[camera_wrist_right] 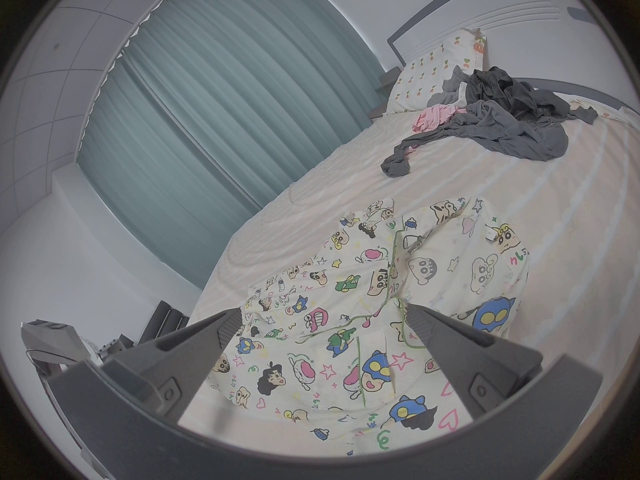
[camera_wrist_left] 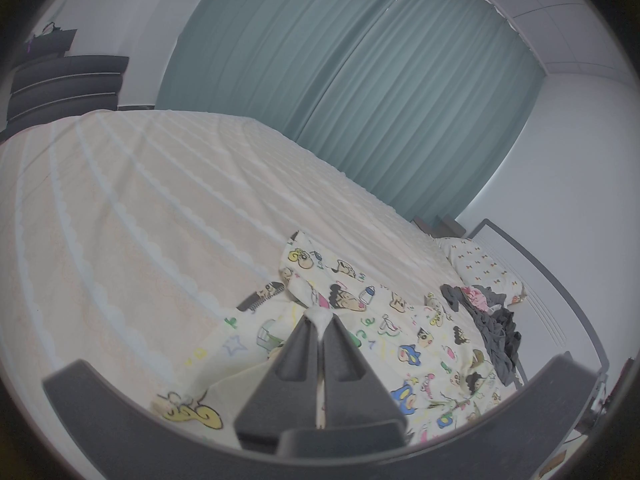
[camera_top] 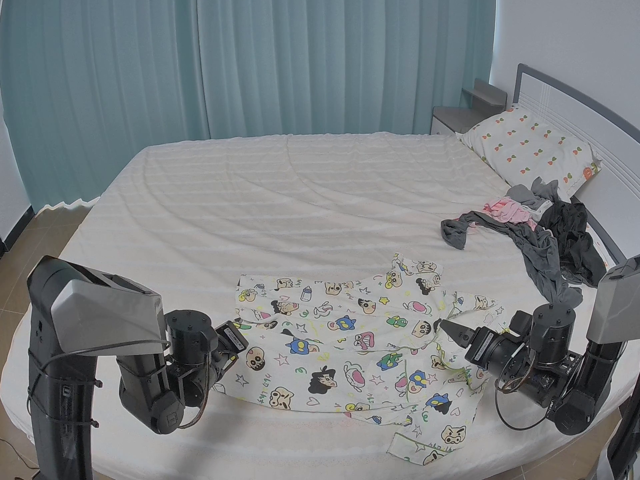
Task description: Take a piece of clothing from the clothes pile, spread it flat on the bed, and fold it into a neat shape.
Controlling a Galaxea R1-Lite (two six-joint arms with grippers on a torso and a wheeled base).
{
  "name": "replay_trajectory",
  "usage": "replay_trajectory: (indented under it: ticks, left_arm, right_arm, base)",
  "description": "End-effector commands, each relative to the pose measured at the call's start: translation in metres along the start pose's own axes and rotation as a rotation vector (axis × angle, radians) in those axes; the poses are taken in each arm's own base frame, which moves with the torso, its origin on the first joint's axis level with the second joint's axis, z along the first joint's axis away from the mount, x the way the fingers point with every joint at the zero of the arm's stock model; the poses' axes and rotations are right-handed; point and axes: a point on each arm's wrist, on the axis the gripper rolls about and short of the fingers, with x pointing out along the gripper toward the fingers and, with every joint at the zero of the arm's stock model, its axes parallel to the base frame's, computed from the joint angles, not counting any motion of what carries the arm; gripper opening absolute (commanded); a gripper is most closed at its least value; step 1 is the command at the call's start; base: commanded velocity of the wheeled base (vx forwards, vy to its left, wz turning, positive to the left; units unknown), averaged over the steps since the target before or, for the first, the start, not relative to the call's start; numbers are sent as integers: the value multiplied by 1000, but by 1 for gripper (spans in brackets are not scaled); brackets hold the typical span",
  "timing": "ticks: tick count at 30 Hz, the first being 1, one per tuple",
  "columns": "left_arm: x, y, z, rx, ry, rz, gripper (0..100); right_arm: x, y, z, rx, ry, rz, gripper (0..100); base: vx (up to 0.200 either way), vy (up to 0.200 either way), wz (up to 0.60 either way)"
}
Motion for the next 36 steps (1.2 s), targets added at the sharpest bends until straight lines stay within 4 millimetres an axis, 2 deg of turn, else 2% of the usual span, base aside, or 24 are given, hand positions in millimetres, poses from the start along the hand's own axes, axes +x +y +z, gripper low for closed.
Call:
replay_trajectory:
  ticks: [1,12,13,18,24,26,28,29,31,32,33,36]
  left_arm:
    - [17,23,-10,16,13,60,0]
    - [37,19,-4,32,3,-17,0]
    - [38,18,-3,33,0,-19,100]
    - [50,20,4,21,-41,-20,100]
    - [51,38,20,6,-69,32,100]
    - [40,43,22,6,-49,54,100]
    - [20,45,24,9,9,46,100]
    - [18,45,24,9,16,43,100]
    - [-16,43,25,13,113,7,100]
    - [-18,43,25,12,116,6,100]
    - [-34,34,21,-8,150,-17,100]
    - [-54,19,18,-107,185,-62,100]
  right_arm:
    - [0,0,0,-1,1,-1,100]
    - [0,-1,-1,-7,4,-4,100]
    - [0,-1,-1,-7,4,-4,100]
    - [-3,-3,-3,-16,16,-16,100]
    - [-7,-7,-7,-43,41,-34,100]
    - [-9,-9,-8,-46,54,-42,100]
    - [-10,-11,-11,-47,72,-47,100]
    - [-10,-11,-11,-47,73,-48,100]
    - [-15,-15,-15,-49,99,-65,100]
    - [-15,-15,-15,-51,100,-66,100]
    - [-19,-19,-19,-52,123,-83,100]
    - [-22,-22,-23,-53,154,-99,100]
  base:
    - [0,0,0]
    - [0,0,0]
    - [0,0,0]
    - [0,0,0]
    - [0,0,0]
    - [0,0,0]
    - [0,0,0]
    - [0,0,0]
    - [0,0,0]
    - [0,0,0]
    - [0,0,0]
    - [0,0,0]
